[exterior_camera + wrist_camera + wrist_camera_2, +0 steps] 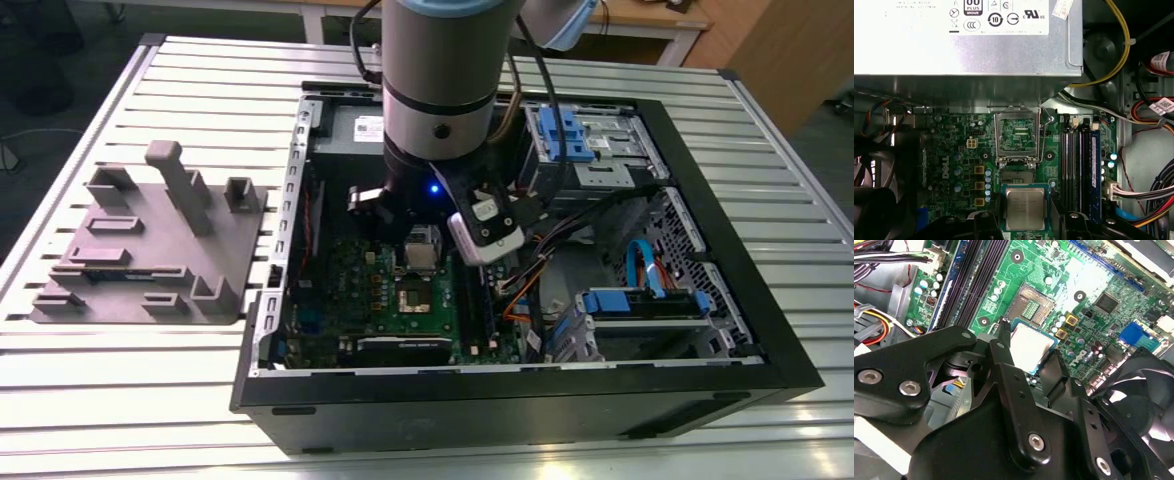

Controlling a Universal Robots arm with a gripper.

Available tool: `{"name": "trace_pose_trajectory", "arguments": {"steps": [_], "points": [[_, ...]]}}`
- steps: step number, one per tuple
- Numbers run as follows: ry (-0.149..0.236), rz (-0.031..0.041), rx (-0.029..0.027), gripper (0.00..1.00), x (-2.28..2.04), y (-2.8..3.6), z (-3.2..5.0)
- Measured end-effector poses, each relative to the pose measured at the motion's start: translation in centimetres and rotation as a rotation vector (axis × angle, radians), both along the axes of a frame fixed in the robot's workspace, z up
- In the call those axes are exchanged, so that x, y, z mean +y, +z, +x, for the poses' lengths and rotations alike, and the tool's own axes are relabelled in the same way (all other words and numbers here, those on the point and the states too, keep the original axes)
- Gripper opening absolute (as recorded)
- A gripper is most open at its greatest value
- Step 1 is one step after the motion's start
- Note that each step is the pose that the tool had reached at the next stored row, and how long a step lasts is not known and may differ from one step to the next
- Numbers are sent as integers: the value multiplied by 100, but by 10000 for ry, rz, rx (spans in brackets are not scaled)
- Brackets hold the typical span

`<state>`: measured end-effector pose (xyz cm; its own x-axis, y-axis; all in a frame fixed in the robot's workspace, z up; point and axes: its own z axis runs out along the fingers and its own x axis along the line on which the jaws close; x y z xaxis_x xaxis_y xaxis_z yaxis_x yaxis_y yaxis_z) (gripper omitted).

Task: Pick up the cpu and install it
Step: 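Place the cpu into insertion slot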

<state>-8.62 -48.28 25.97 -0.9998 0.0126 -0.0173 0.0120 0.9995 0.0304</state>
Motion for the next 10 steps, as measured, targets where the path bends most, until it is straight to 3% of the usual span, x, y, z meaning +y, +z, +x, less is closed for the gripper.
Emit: {"name": "trace_pose_trajectory", "arguments": {"steps": [10], "points": [[0,5,-2,47,0,-12,0]]}}
